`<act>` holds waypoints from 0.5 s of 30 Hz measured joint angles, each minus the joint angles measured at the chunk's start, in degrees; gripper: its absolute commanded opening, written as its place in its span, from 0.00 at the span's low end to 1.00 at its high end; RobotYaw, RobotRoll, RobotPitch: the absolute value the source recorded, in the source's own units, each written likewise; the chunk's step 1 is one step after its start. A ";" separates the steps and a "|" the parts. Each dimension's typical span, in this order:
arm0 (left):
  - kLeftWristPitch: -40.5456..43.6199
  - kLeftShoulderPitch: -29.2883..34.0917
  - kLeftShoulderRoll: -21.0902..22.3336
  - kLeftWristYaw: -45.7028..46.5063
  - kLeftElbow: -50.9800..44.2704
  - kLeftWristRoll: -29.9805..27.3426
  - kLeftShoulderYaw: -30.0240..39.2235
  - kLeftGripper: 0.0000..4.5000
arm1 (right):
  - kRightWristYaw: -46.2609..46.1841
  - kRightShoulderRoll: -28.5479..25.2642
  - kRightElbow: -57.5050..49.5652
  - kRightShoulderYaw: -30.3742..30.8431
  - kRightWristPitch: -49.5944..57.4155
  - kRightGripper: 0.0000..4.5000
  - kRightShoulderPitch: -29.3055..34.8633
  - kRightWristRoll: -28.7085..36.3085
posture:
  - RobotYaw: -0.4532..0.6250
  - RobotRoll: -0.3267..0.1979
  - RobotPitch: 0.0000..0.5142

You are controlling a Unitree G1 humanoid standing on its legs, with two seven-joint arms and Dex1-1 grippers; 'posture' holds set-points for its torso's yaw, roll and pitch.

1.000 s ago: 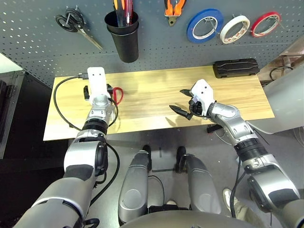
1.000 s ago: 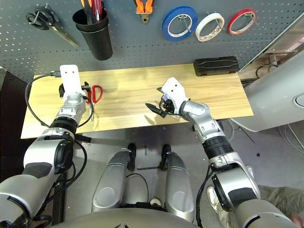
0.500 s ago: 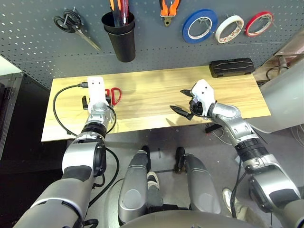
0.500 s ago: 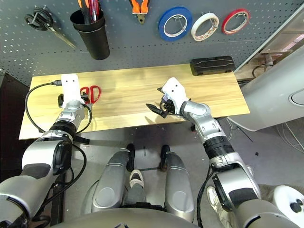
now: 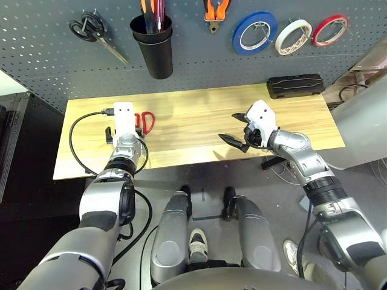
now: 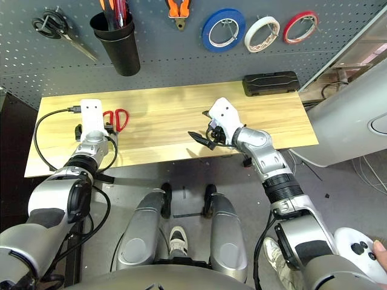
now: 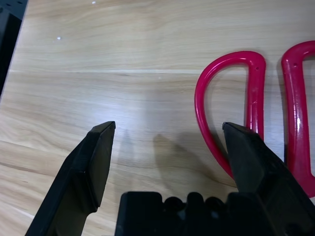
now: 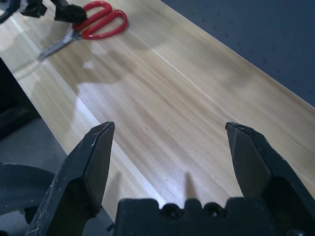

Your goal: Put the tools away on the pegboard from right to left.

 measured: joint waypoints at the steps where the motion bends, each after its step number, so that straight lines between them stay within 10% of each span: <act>1: 0.23 -0.04 -0.07 -0.54 -0.01 -0.15 0.19 0.86 | 0.00 -0.05 0.00 -0.02 0.06 1.00 0.00 0.02 | 0.53 0.62 0.59; 11: 3.71 0.58 -2.62 -4.63 -2.18 -2.58 1.86 0.01 | -0.01 -0.12 0.04 -0.99 0.31 1.00 -0.31 0.07 | 0.54 0.62 0.58; 15: 4.60 2.29 -4.09 -4.88 -4.54 -3.40 2.29 0.01 | 0.00 -0.08 0.16 -1.12 0.24 1.00 -0.70 0.07 | 0.54 0.62 0.57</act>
